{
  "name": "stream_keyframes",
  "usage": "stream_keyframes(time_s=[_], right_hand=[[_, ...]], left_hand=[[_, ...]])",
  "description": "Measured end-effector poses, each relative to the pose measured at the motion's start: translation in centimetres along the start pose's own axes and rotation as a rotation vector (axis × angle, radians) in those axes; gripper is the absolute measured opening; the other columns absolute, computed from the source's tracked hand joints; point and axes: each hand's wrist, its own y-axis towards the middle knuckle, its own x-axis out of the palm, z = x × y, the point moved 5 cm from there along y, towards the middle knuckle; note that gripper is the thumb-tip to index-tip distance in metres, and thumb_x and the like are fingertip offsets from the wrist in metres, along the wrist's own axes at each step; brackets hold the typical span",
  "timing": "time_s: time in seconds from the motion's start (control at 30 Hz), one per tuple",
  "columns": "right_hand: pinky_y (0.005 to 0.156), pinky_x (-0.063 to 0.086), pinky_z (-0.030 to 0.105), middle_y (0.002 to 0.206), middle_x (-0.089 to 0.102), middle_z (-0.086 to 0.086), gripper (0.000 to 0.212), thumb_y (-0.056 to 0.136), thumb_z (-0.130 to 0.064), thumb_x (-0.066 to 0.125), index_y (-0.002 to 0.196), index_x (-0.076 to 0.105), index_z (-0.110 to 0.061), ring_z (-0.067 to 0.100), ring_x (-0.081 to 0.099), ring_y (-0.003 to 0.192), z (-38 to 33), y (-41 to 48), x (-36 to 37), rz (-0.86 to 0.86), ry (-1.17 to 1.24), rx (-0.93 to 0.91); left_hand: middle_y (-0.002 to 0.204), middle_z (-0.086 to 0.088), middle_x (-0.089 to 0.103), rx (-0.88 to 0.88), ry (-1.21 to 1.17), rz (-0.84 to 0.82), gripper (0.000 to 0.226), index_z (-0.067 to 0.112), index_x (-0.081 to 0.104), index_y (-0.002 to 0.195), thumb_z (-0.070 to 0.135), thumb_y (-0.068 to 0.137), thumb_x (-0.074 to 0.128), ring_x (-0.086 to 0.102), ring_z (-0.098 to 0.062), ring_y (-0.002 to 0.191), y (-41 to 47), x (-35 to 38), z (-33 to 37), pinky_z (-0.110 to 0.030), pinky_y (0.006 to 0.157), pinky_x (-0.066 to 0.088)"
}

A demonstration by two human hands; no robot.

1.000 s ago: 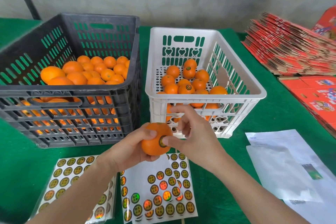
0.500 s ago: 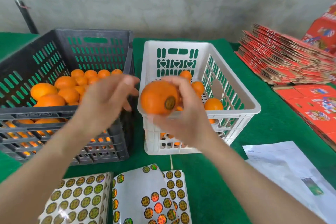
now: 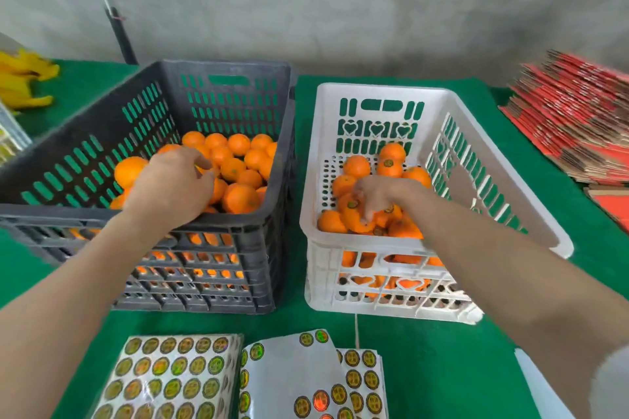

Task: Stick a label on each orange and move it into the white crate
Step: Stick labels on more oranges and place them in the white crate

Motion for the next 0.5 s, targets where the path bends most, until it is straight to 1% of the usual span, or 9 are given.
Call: stream_keyframes(time_s=[0.07,0.13,0.2,0.27,0.33,0.37,0.4,0.43,0.5], right_hand=[[0.096,0.047,0.042,0.140,0.045,0.011,0.084,0.075,-0.019,0.076,0.144,0.030,-0.014,0.031,0.048,0.123,0.3,0.2,0.4,0.000,0.018,0.017],[0.095,0.047,0.040,0.135,0.050,0.012,0.073,0.078,-0.020,0.073,0.140,0.036,-0.011,0.030,0.050,0.119,0.3,-0.3,-0.4,0.129,0.076,0.033],[0.096,0.042,0.035,0.133,0.052,0.012,0.055,0.083,-0.020,0.068,0.133,0.046,-0.009,0.029,0.049,0.120,-0.2,-2.1,-3.0,0.444,0.245,0.009],[0.096,0.038,0.027,0.129,0.056,0.010,0.039,0.087,-0.015,0.063,0.125,0.054,-0.007,0.024,0.051,0.119,-1.9,-4.9,-6.4,0.813,0.460,-0.064],[0.083,0.040,0.015,0.112,0.064,0.008,0.024,0.088,-0.008,0.060,0.112,0.062,-0.005,0.018,0.059,0.100,-5.0,-8.0,-9.4,1.083,0.625,-0.207],[0.079,0.042,0.015,0.103,0.066,0.008,0.020,0.087,-0.005,0.060,0.106,0.064,-0.004,0.015,0.059,0.090,-7.2,-9.1,-10.6,1.138,0.666,-0.307],[0.076,0.044,0.017,0.096,0.068,0.008,0.017,0.085,-0.003,0.060,0.101,0.065,-0.002,0.014,0.059,0.083,-9.7,-9.8,-11.6,1.138,0.663,-0.410],[0.076,0.047,0.021,0.093,0.068,0.008,0.016,0.084,-0.002,0.060,0.099,0.066,-0.002,0.014,0.060,0.080,-12.5,-10.2,-12.2,1.092,0.616,-0.501],[0.080,0.046,0.026,0.097,0.069,0.008,0.019,0.082,-0.004,0.062,0.101,0.068,-0.004,0.018,0.063,0.086,-18.3,-9.2,-12.5,0.869,0.421,-0.622]], left_hand=[[0.083,-0.008,0.061,-0.024,-0.032,0.021,0.023,0.010,0.064,0.110,0.011,0.089,0.054,0.047,-0.009,0.057,-0.1,-0.1,-0.1,-0.023,0.045,0.032],[0.092,-0.012,0.066,-0.061,-0.142,0.044,0.028,0.009,0.063,0.111,0.003,0.088,0.048,0.057,-0.020,0.066,-0.3,-0.4,-0.5,-0.024,0.047,0.036],[0.096,-0.012,0.069,-0.115,-0.276,0.060,0.031,0.008,0.063,0.112,-0.001,0.089,0.043,0.064,-0.027,0.078,-0.3,-1.1,-1.3,-0.025,0.051,0.041],[0.094,-0.009,0.070,-0.129,-0.281,0.076,0.031,0.009,0.063,0.109,-0.001,0.089,0.042,0.064,-0.026,0.082,-0.1,-2.3,-2.6,-0.027,0.062,0.044],[0.093,-0.009,0.071,-0.125,-0.197,0.082,0.029,0.010,0.064,0.109,0.000,0.089,0.045,0.062,-0.026,0.086,0.5,-3.8,-4.3,-0.031,0.075,0.046],[0.094,-0.012,0.071,-0.133,-0.145,0.082,0.029,0.010,0.064,0.109,0.001,0.088,0.048,0.062,-0.030,0.090,0.8,-4.4,-5.3,-0.035,0.080,0.048],[0.097,-0.015,0.070,-0.144,-0.094,0.079,0.030,0.010,0.064,0.111,0.001,0.086,0.050,0.061,-0.034,0.095,1.0,-4.8,-6.3,-0.040,0.085,0.049],[0.100,-0.019,0.069,-0.157,-0.055,0.074,0.031,0.010,0.064,0.112,0.001,0.085,0.050,0.060,-0.038,0.098,1.1,-5.0,-7.1,-0.044,0.087,0.049],[0.102,-0.022,0.068,-0.190,-0.034,0.062,0.034,0.010,0.063,0.112,0.000,0.084,0.048,0.060,-0.040,0.097,0.8,-4.9,-8.3,-0.041,0.083,0.049]])
